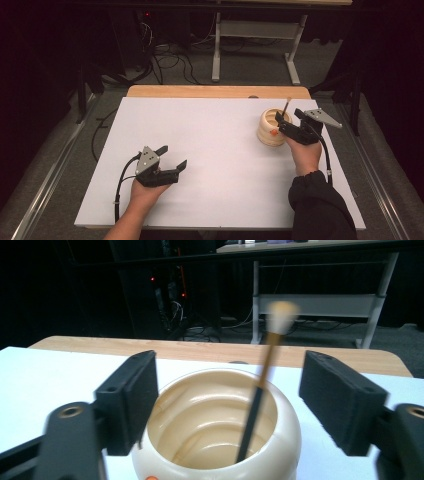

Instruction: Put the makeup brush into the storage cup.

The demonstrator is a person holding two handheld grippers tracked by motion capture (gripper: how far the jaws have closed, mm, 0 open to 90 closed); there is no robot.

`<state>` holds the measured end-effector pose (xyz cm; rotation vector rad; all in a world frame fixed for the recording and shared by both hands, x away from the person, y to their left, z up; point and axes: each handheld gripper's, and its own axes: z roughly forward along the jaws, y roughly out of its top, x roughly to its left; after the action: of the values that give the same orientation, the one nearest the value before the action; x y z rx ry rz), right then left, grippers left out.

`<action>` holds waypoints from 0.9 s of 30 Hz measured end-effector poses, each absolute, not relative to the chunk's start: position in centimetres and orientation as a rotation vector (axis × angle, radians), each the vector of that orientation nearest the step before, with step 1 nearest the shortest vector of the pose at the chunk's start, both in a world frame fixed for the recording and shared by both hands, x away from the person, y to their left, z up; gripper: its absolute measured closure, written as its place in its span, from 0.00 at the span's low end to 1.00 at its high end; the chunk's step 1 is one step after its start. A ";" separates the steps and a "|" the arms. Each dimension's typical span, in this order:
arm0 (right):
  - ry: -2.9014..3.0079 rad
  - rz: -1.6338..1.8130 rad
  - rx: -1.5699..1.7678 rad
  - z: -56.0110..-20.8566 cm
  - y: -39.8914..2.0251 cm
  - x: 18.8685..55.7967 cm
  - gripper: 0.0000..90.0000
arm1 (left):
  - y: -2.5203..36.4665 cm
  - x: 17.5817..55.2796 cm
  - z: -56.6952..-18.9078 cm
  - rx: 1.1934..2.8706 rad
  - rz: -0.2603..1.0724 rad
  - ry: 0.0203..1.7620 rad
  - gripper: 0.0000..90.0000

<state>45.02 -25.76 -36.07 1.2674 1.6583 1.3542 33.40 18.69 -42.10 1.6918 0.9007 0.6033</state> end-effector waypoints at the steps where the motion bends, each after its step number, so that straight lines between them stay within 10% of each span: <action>1: 1.660 1.357 1.266 -36.1 -25.8 45.0 0.25 | 18.7 33.4 -42.1 1.692 0.603 0.900 0.18; 14: 1.717 1.340 1.257 -35.9 -25.3 45.1 0.01 | 18.7 33.4 -42.1 1.686 0.602 0.902 0.18; 27: 1.763 1.334 1.220 -35.5 -24.8 44.0 0.01 | 18.6 33.4 -42.0 1.689 0.599 0.905 0.18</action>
<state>43.99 -24.79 -35.53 1.2200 1.7631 1.3343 33.42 18.60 -42.02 1.6888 0.9046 0.5994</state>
